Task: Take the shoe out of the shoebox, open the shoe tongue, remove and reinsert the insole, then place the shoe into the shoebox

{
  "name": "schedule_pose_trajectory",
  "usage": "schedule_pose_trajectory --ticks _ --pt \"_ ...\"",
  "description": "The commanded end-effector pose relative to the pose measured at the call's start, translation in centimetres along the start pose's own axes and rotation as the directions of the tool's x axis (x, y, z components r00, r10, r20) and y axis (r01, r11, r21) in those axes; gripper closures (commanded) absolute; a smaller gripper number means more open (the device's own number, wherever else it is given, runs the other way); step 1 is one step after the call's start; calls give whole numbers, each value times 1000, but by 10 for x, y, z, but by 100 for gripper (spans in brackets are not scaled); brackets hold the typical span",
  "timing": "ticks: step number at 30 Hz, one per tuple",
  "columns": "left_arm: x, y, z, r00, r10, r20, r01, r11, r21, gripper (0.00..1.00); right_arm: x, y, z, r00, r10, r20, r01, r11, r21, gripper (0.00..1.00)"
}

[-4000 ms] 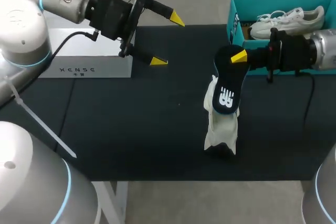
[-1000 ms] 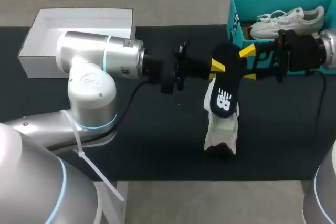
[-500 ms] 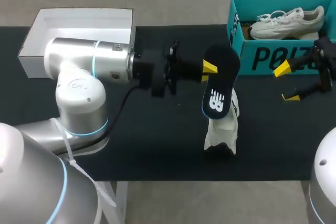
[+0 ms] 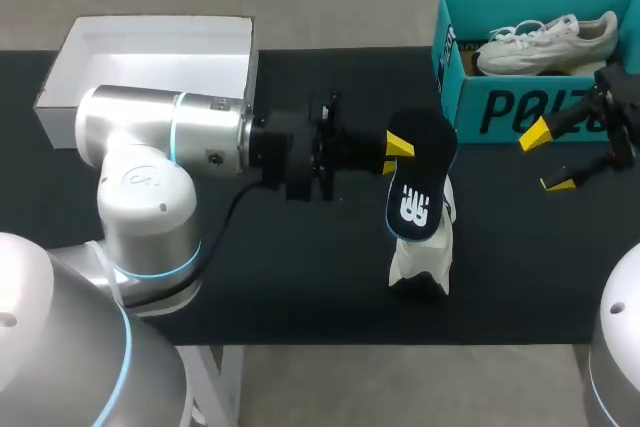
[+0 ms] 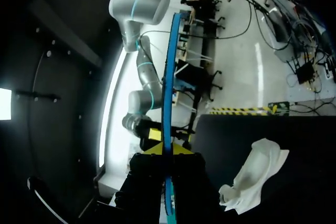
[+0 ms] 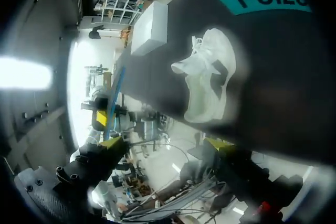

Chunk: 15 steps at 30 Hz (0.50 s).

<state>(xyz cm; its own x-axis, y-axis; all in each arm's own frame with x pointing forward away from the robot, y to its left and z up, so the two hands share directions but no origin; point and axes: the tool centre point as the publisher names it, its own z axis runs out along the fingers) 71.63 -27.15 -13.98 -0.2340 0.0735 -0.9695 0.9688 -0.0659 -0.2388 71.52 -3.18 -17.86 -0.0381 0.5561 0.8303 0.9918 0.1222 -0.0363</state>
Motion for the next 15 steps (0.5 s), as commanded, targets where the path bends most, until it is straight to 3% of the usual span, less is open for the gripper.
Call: schedule_pose_trajectory --ticks 1,5,9,15 --pt "1 -5 -1 1000 -7 3 7 1000 -1 100 -6 -28 0 892 -179 415 182 983 33 0" --pt "2 -7 0 1000 -16 7 16 1000 4 100 -37 -53 12 860 -229 455 213 973 86 0" --pt "2 -8 2 1000 -24 10 24 1000 9 100 -61 -79 10 872 -235 430 227 971 70 0" --pt "2 -9 2 999 -35 3 35 999 14 100 -62 -109 -13 860 -254 443 290 957 -16 0"
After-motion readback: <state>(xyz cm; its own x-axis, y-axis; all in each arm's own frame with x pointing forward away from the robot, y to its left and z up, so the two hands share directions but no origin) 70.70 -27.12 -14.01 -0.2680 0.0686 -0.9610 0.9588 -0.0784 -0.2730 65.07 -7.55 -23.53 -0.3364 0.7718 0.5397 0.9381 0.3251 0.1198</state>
